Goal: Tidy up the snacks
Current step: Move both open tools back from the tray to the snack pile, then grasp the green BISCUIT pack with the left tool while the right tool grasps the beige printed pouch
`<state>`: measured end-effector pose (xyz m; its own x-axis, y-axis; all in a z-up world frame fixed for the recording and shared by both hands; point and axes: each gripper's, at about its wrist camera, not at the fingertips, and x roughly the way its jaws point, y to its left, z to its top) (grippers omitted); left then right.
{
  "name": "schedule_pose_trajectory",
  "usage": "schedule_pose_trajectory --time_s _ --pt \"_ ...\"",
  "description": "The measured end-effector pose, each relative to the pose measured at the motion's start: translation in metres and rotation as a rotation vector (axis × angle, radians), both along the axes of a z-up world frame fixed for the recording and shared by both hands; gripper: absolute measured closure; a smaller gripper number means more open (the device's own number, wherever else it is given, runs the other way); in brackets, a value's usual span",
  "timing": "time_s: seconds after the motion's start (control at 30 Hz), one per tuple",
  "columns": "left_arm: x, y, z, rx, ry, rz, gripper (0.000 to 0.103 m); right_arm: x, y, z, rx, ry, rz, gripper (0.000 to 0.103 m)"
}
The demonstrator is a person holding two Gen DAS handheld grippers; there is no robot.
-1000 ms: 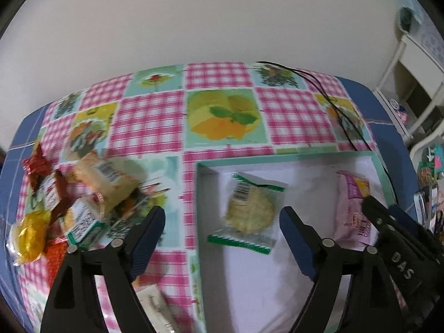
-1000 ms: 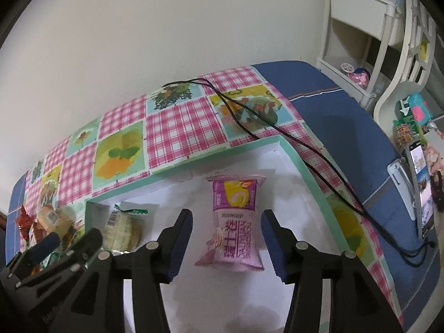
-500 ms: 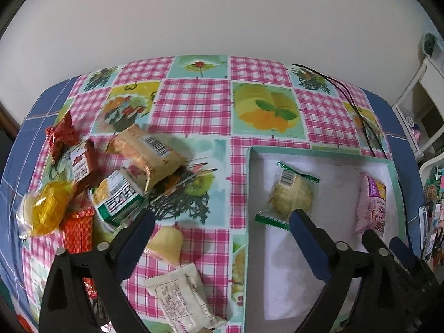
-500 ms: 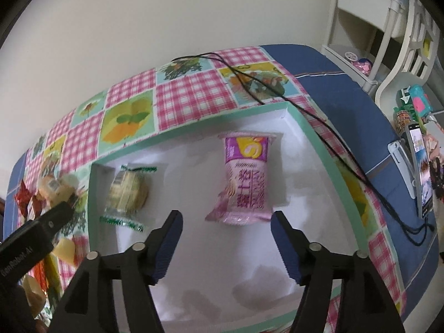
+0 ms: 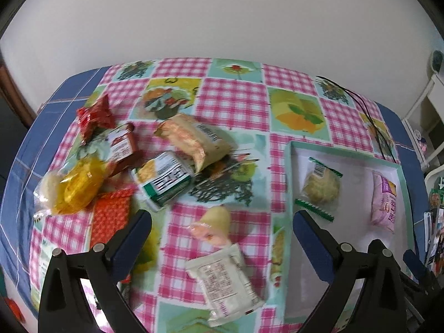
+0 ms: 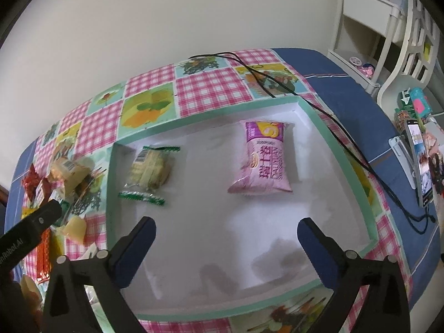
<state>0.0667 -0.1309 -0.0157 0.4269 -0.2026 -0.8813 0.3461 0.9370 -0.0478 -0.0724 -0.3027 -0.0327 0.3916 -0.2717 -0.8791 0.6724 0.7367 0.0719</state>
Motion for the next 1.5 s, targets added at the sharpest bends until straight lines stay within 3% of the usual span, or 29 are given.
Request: schedule_pose_trajectory --time_s 0.6,0.87,1.17,1.37,1.5 --pt "-0.018 0.074 0.005 0.025 0.021 0.066 0.001 0.002 0.078 0.012 0.036 -0.028 0.144 0.0" --pt "-0.004 0.122 0.008 0.057 0.053 0.167 0.001 0.025 0.123 0.012 0.066 -0.035 0.255 0.0" --pt "0.016 0.161 -0.008 0.031 0.131 0.267 0.001 0.053 0.171 0.003 0.095 -0.024 0.389 0.0" --pt "0.02 0.159 -0.026 0.058 0.195 0.242 0.001 0.064 0.176 -0.012 0.115 0.015 0.412 0.004" --pt "0.019 0.15 -0.04 0.084 0.237 0.206 0.002 0.071 0.179 -0.024 0.111 0.054 0.434 0.014"
